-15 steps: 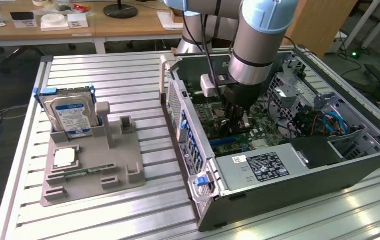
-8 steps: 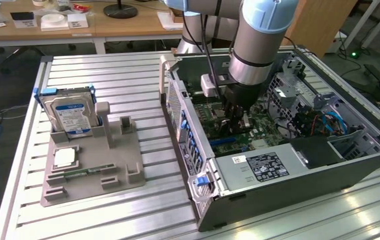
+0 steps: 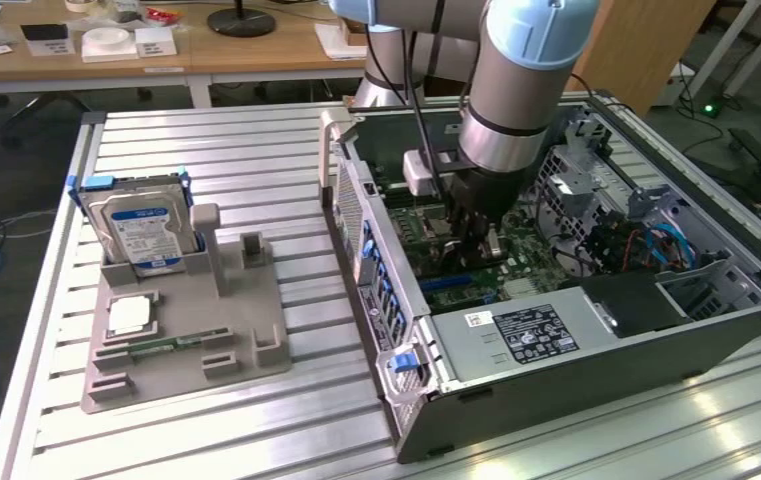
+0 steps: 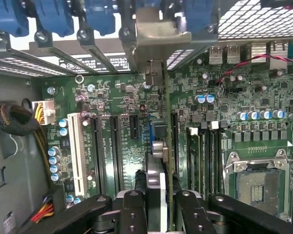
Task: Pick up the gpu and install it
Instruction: 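Insert the gpu into the slot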
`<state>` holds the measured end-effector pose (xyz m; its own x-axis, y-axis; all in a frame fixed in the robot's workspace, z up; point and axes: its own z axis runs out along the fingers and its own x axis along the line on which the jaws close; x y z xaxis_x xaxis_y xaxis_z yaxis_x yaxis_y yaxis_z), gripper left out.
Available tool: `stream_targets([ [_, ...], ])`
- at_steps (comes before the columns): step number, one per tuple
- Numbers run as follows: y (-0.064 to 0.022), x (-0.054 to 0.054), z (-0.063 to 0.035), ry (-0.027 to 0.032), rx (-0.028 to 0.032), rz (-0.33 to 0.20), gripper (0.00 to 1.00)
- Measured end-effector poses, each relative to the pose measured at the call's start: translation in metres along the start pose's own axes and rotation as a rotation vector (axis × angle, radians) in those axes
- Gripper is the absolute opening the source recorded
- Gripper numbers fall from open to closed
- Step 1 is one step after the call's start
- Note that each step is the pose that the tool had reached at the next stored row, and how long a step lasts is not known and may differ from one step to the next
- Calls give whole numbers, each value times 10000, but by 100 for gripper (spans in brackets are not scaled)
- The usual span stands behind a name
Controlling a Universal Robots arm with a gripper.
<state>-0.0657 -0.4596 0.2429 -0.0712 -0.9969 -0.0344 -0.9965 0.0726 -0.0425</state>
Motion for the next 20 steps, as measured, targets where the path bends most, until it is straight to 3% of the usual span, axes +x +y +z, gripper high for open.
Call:
stream_targets([
  [8,-26,1,10,56,3,-2,28],
  [20,3,36,33,65,4,-3,28],
])
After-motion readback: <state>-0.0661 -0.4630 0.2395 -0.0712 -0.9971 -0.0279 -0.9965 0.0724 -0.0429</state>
